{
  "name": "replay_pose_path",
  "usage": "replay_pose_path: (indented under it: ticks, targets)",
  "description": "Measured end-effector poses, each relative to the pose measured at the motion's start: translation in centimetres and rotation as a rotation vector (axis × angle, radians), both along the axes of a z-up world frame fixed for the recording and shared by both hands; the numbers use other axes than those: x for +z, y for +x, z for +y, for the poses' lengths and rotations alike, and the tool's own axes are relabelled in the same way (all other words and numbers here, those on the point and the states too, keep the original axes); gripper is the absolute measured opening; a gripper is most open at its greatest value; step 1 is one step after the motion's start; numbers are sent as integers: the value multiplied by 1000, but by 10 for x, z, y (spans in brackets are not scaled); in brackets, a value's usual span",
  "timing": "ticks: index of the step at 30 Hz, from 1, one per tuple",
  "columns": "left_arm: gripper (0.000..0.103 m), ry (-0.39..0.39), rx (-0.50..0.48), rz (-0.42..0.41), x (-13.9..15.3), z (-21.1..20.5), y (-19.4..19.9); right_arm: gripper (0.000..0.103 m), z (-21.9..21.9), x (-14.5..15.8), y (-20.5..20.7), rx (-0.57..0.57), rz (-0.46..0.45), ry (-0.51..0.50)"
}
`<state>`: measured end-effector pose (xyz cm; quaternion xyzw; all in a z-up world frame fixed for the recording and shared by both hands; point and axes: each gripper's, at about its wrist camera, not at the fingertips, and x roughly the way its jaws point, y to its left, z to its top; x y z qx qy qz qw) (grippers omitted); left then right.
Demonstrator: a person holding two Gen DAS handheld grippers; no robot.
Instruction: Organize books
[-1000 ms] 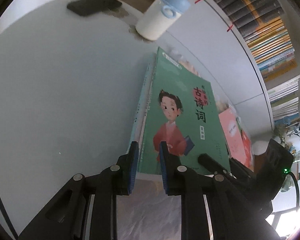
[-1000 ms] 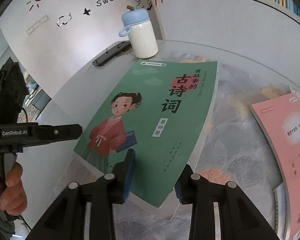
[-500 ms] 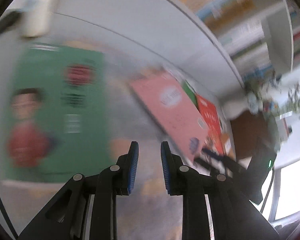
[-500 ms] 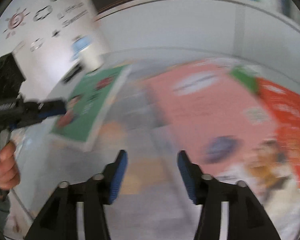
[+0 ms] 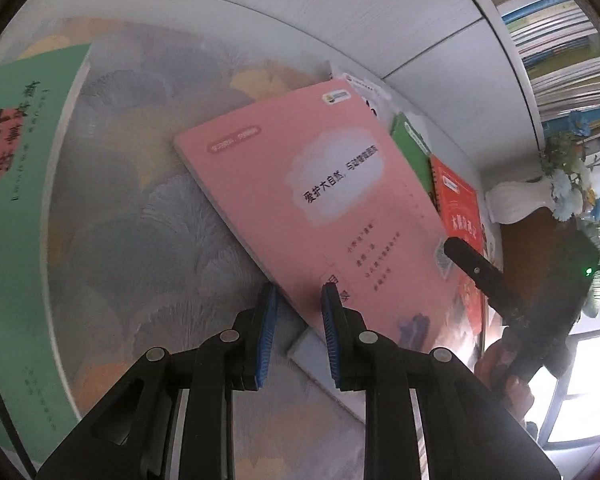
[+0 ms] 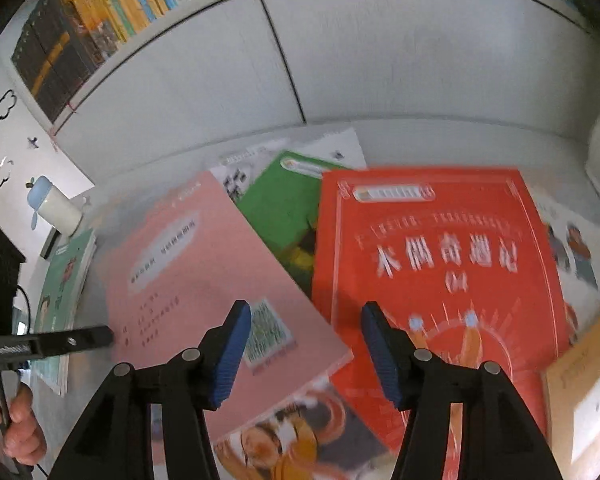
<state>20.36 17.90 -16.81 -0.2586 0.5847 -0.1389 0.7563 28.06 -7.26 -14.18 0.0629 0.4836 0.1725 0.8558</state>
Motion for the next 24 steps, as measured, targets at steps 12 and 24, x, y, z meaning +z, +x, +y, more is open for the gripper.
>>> replay_pose_path:
  ticks: [12, 24]
  targets:
    - [23, 2, -50, -31, 7, 13, -23, 57, 43, 11, -45, 134, 6, -65]
    - [24, -59, -246, 56, 1, -4, -131, 58, 40, -12, -216, 219, 182, -132]
